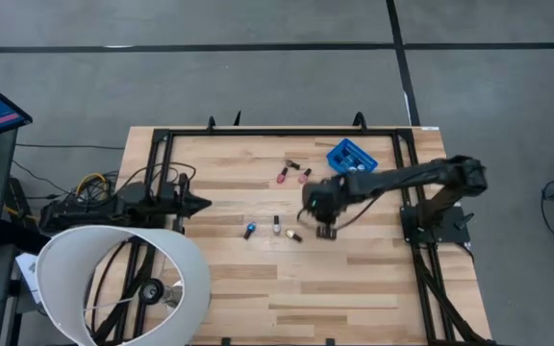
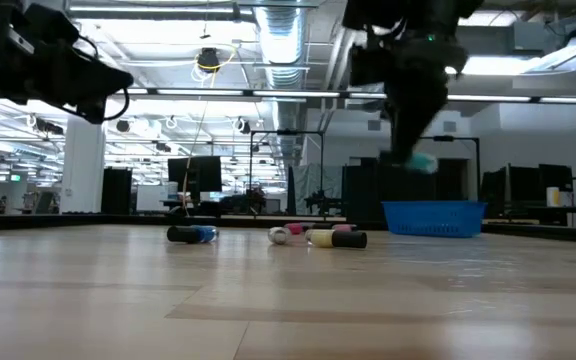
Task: Pick & Place Nail Polish
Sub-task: Put the light blue nail polish bottle into the blue bin
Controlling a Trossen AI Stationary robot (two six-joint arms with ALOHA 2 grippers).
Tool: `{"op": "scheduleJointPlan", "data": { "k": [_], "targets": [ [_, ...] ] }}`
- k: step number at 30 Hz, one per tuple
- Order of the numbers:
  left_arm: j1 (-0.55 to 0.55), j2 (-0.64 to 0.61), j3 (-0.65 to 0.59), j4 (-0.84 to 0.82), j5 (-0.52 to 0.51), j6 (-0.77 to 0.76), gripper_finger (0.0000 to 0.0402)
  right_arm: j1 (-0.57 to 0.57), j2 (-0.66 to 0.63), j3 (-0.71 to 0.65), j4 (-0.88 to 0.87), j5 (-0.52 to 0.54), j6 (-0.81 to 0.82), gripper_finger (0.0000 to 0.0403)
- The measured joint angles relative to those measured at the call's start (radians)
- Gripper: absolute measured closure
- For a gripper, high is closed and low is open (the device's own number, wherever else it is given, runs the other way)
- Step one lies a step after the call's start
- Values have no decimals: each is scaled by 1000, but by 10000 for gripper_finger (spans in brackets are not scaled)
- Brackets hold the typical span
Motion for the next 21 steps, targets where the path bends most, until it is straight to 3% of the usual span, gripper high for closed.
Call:
{"op": "scheduleJointPlan", "data": {
  "k": [7,11,16,21],
  "targets": [
    [-23,0,0,-1,1,0,390,-229,-207,1,-29,113,-12,351],
    [-28,0,0,0,1,0,390,-402,-263,2,-66,153,-24,351],
    [-28,0,0,3,0,-1,390,-584,-242,2,-89,153,-84,351],
    [-28,0,0,5,-1,-1,390,-679,-150,1,-88,141,-157,351]
  ]
}}
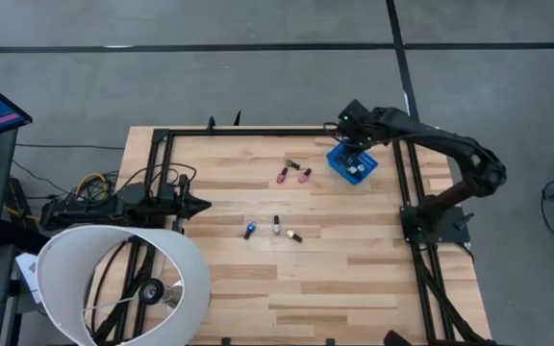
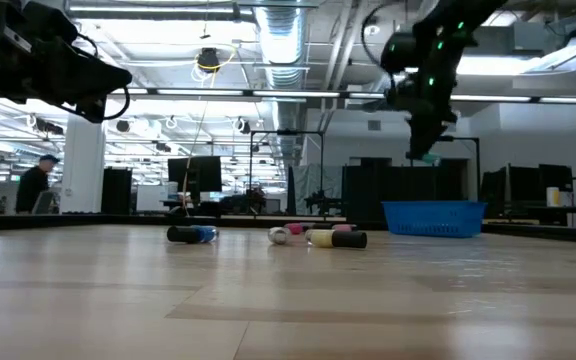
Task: Pick & Place Nail Polish
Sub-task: Put the light blue nail polish bottle into the blue bin
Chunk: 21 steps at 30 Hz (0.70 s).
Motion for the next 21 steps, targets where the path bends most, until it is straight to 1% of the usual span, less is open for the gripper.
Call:
{"op": "scheduleJointPlan", "data": {
  "k": [4,9,12,16,21],
  "targets": [
    [0,0,0,0,0,0,390,-38,84,0,9,-5,-53,351],
    [0,0,0,0,0,0,390,-85,167,0,45,-77,-87,351],
    [0,0,0,0,0,0,390,-106,205,0,48,-83,-90,351],
    [0,0,0,0,0,0,390,-109,249,-1,50,-83,-96,351],
    [0,0,0,1,0,0,390,-104,294,0,100,-83,-100,351]
  ]
}}
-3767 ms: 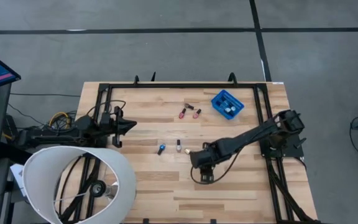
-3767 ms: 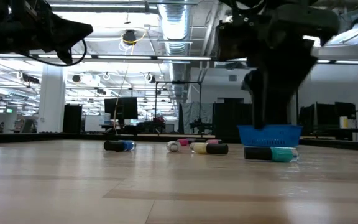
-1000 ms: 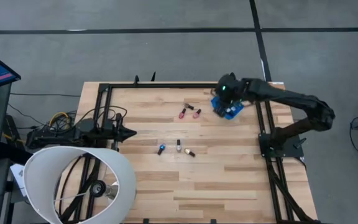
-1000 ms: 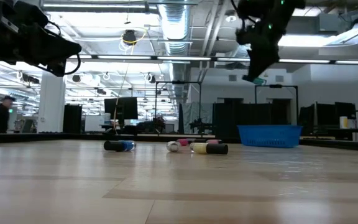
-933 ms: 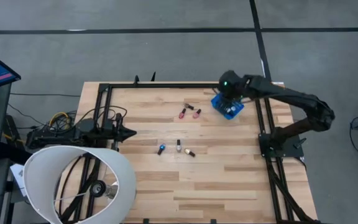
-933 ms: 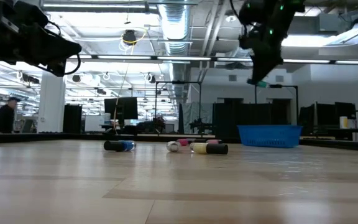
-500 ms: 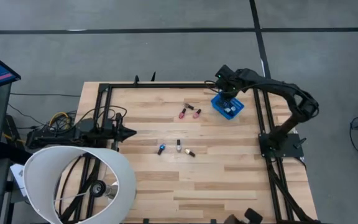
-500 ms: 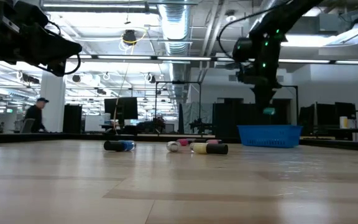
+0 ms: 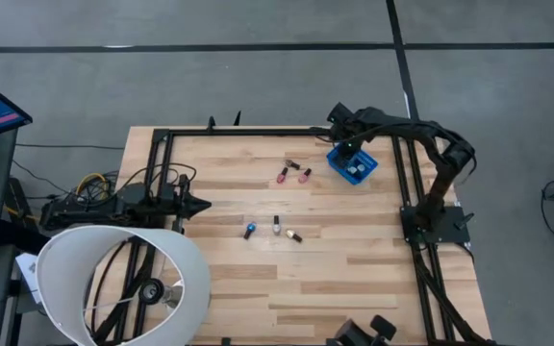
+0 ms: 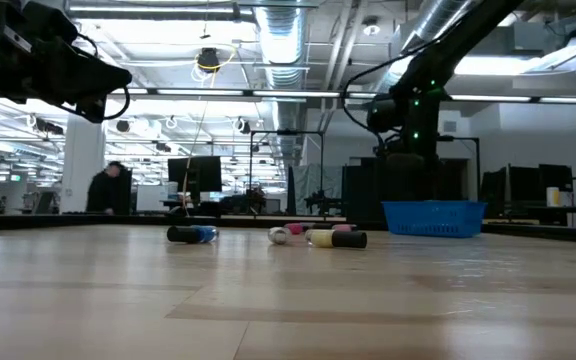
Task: Pick & Place Nail Polish
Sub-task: Put the light blue nail polish bottle into the blue bin, then put the pink nail polish bottle into the blue bin
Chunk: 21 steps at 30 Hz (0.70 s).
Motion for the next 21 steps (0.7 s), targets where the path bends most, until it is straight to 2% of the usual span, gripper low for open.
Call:
{"op": "scheduleJointPlan", "data": {
  "k": [8,21],
  "targets": [
    [0,0,0,0,0,0,390,8,38,0,25,1,6,346],
    [0,0,0,1,0,0,390,8,35,0,30,3,11,294]
  ]
}}
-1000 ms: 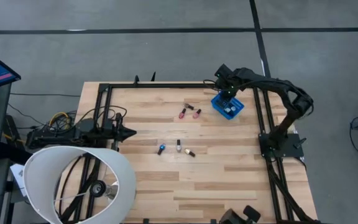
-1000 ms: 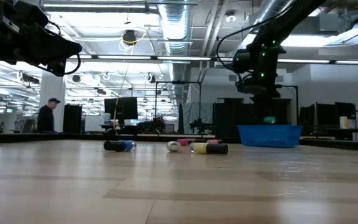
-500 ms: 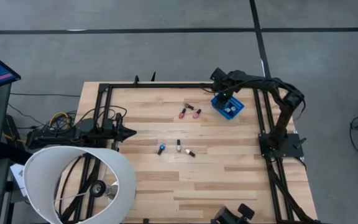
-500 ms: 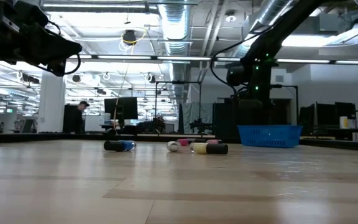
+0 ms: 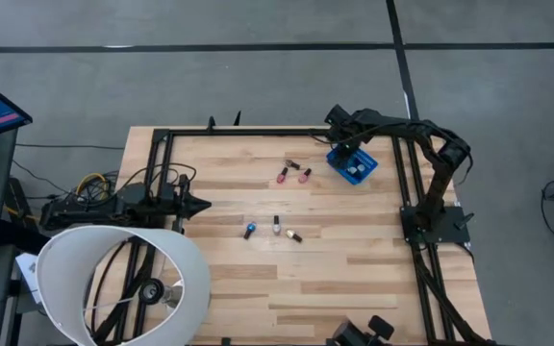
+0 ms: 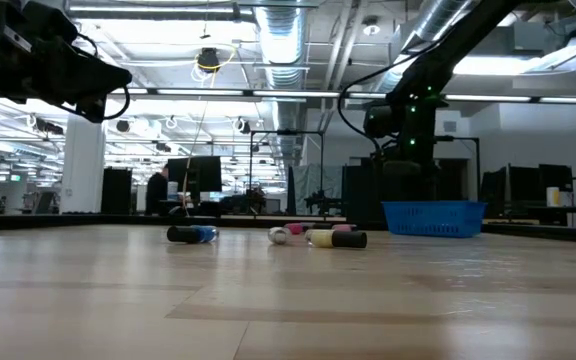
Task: Pick & Place Nail Polish
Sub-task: Put the pink nail polish bottle into the blue bin
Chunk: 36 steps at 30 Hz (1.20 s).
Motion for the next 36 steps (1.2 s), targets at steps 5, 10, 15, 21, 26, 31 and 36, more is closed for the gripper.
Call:
{"op": "scheduleJointPlan", "data": {
  "k": [5,10,15,21,26,31,36],
  "targets": [
    [0,0,0,0,0,0,390,8,-61,0,-67,-6,-17,259],
    [0,0,0,0,0,0,390,24,-188,0,-79,-10,-19,207],
    [0,0,0,0,0,0,390,87,-317,0,-44,-40,-86,168],
    [0,0,0,1,0,0,390,195,-350,1,34,-56,-185,164],
    [0,0,0,1,0,0,390,266,-280,1,78,-114,-265,169],
    [0,0,0,1,0,0,390,319,-168,42,83,-137,-334,169],
    [0,0,0,1,0,0,390,325,-57,143,61,-167,-394,169]
  ]
}}
